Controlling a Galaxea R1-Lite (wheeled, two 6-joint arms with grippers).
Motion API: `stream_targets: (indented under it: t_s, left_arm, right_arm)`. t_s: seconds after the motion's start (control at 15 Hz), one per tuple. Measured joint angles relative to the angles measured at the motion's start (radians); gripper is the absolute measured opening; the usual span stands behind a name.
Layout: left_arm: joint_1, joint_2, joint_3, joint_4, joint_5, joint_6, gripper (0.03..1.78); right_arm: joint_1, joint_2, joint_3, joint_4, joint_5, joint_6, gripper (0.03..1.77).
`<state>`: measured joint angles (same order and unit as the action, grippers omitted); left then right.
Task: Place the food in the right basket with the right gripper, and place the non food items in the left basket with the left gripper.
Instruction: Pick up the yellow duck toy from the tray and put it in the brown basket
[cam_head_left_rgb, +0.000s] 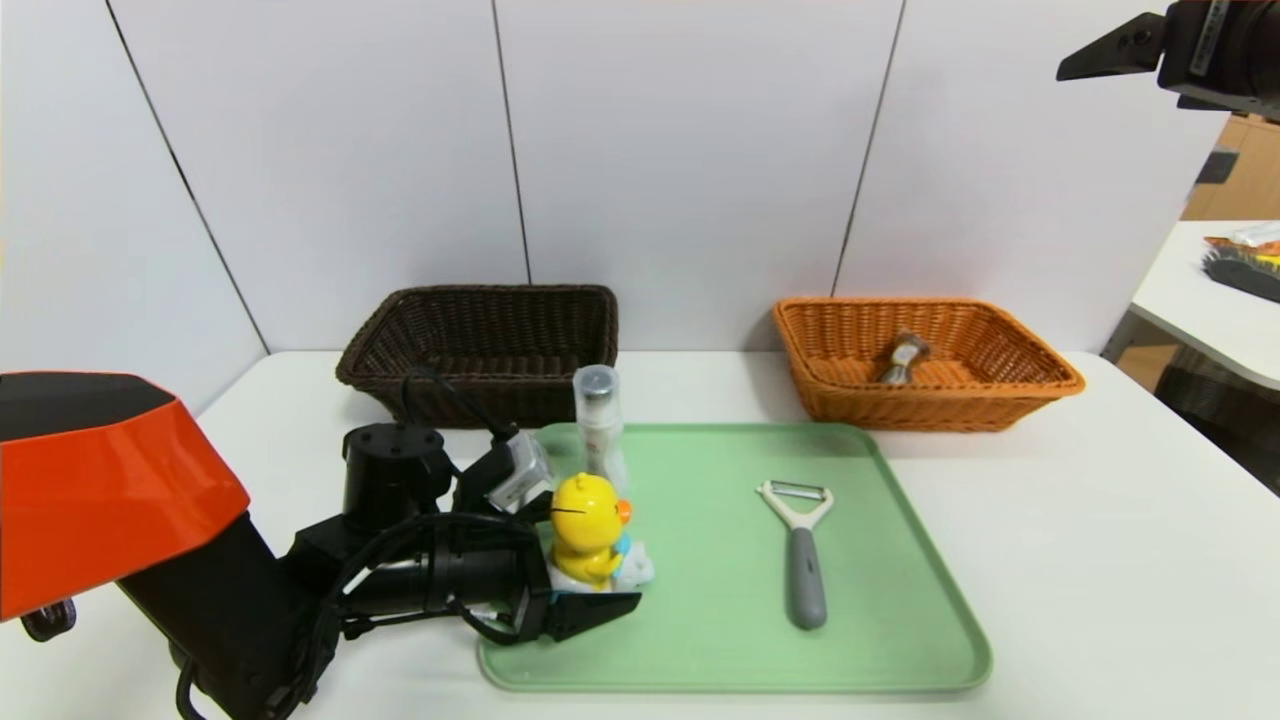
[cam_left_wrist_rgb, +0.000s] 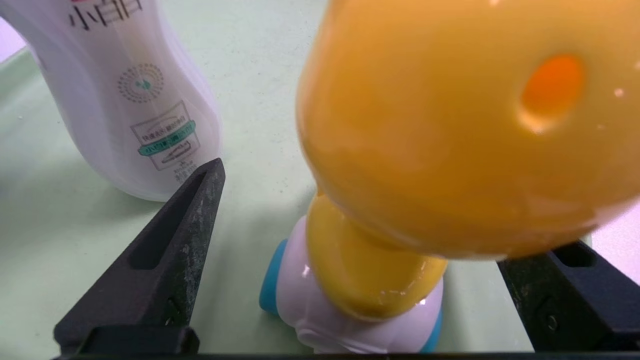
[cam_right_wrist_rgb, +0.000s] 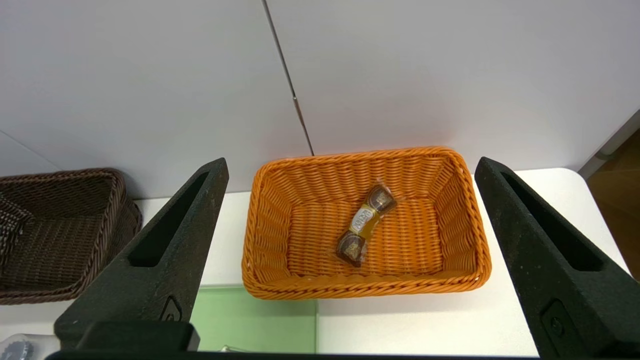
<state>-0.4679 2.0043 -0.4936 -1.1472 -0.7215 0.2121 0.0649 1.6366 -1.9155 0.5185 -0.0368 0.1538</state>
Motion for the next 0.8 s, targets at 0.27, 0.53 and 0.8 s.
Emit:
stream_targets:
  t_s: [0.27, 0.53, 0.8]
  left_arm:
    - [0.000, -0.008, 0.009, 0.002, 0.001, -0.004, 1.69]
    - [0.000, -0.010, 0.009, 0.001, 0.003, -0.008, 1.19]
    - [0.000, -0.009, 0.005, -0.002, 0.003, -0.010, 0.84]
  right_arm:
    - [0.003, 0.000, 0.001, 0.000, 0.000, 0.000, 1.70]
    - [0.008, 0.000, 0.007, 0.000, 0.000, 0.000, 1.70]
    - [0.007, -0.001, 0.009, 0.001, 0.000, 0.000, 1.70]
